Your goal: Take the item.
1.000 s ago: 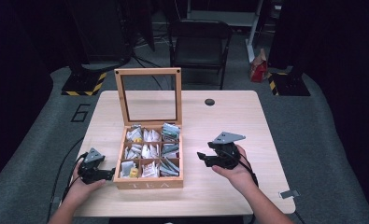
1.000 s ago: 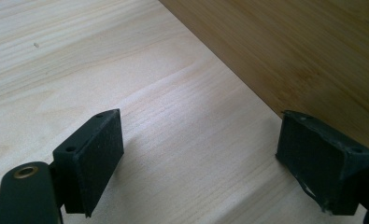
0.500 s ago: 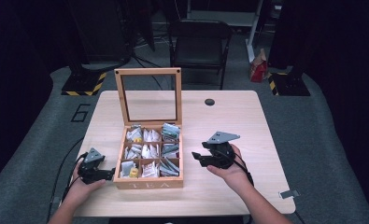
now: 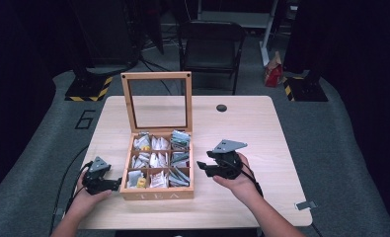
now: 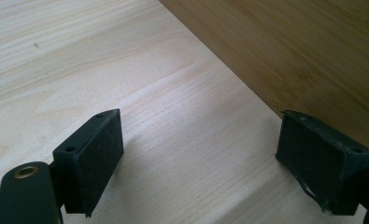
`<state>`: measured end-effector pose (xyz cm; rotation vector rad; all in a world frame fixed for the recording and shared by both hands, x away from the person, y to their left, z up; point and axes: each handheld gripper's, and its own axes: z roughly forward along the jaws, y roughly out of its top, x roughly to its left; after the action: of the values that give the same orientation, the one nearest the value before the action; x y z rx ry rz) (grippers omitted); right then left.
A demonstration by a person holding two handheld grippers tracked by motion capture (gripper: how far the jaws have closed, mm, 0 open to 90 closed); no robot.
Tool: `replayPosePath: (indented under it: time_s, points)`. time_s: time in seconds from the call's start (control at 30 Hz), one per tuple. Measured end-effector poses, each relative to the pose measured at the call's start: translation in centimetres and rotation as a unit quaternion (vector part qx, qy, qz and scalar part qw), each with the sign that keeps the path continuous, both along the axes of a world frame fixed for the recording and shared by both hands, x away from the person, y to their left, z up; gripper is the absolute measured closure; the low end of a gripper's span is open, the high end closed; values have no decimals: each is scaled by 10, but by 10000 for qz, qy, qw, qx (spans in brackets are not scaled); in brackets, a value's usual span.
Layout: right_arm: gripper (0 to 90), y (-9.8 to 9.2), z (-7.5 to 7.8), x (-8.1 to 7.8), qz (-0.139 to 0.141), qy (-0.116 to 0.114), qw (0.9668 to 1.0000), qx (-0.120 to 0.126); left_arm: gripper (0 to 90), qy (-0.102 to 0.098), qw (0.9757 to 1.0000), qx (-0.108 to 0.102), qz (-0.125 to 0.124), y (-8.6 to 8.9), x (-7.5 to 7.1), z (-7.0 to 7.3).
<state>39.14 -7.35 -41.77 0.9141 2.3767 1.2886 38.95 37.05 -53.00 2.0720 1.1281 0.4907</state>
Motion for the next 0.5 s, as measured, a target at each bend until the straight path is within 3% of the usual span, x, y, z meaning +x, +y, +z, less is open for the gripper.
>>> replayPosePath:
  time_s: [0.27,0.5]
  points:
    - [491,8,-2,-2,87,21,10000,-11,141,0,10000,-1,1,0,0,0]
    - [544,20,-9,-4,357,31,9993,-50,142,-2,10000,-1,2,0,0,0]
